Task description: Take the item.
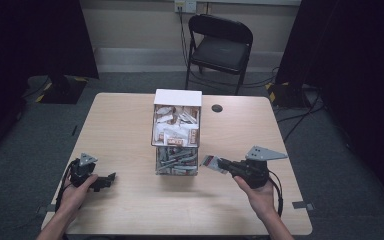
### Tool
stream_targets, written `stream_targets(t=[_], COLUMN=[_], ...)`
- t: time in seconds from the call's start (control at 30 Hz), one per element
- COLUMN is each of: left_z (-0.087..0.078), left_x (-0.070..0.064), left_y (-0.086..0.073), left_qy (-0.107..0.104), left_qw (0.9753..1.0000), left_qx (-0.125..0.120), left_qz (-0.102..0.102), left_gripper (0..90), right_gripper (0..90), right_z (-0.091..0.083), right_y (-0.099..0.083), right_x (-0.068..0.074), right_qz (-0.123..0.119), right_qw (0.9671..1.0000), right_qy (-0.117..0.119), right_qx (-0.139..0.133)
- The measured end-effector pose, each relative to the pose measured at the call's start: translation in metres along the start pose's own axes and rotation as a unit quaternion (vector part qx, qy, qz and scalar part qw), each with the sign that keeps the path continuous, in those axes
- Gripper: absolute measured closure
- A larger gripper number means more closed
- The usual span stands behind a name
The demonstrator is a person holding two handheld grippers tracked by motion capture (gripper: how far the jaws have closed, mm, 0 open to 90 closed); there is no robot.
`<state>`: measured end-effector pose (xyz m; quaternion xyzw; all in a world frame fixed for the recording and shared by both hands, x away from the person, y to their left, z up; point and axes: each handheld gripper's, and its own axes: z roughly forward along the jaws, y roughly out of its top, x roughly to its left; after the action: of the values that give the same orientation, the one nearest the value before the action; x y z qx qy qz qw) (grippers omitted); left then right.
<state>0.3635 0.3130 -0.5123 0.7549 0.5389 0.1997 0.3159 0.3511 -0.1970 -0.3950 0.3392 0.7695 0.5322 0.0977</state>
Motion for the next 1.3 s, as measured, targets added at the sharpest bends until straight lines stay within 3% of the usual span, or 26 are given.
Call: stream_targets(t=[0.33, 0.73, 1.3], left_z=[0.000, 0.000, 0.000], left_x=[0.000, 0.000, 0.000], left_y=[0.000, 0.000, 0.000], left_qy=[0.000, 0.000, 0.001], left_qw=[1.0000, 1.0000, 1.0000], left_qx=[0.000, 0.000, 0.001], left_qz=[0.000, 0.000, 0.002], left_gripper=[0.0, 0.0, 0.0], right_gripper=[89.6, 89.6, 89.4], right_z=[-0.004, 0.022, 0.057], right_y=[-0.003, -0.007, -0.035], right_x=[-0.024, -0.040, -0.057], right_qz=[0.021, 0.028, 0.044], right_qw=[0.9993, 0.9980, 0.9933], right_qy=[-0.032, -0.045, -0.059], right_qx=[-0.001, 0.035, 0.090])
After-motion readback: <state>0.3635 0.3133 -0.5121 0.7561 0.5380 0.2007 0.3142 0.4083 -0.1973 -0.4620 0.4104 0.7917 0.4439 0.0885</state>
